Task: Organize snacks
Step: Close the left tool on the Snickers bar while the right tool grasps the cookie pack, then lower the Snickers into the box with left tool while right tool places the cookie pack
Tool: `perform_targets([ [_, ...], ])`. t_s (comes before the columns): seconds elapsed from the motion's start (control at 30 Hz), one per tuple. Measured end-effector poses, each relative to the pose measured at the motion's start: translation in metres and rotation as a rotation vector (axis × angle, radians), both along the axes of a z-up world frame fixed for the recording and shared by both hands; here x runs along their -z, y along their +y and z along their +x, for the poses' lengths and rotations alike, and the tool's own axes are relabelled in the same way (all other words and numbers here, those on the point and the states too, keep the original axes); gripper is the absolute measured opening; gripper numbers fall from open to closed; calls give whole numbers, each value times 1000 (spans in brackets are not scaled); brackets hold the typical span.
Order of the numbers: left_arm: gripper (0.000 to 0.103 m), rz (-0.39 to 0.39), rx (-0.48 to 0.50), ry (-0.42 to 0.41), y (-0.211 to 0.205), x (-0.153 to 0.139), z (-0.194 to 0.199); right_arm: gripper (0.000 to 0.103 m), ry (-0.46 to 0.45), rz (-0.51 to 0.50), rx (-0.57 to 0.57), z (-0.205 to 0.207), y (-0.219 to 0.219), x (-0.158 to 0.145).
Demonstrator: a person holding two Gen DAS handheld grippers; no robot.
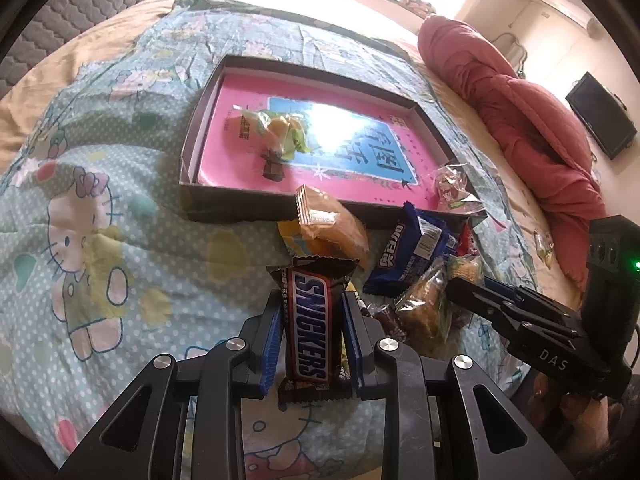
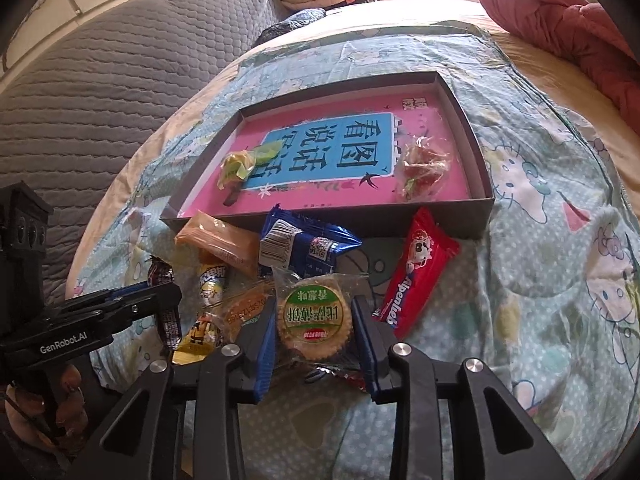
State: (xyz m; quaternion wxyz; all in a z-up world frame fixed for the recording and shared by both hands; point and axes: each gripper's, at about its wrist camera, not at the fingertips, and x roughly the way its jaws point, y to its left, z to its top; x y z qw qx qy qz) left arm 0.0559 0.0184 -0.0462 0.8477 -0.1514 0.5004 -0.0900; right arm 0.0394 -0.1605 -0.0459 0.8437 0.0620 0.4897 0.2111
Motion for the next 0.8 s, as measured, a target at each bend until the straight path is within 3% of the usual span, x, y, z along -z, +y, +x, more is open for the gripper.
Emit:
perform_targets([
  [0.27,29,23,-11,-83,4,-21,-2,35,-127,26,-28,-9,4,-27],
  [0.8,29,66,-60,-175,19,-41,15,35,-225,62,13,9,-8,-51],
])
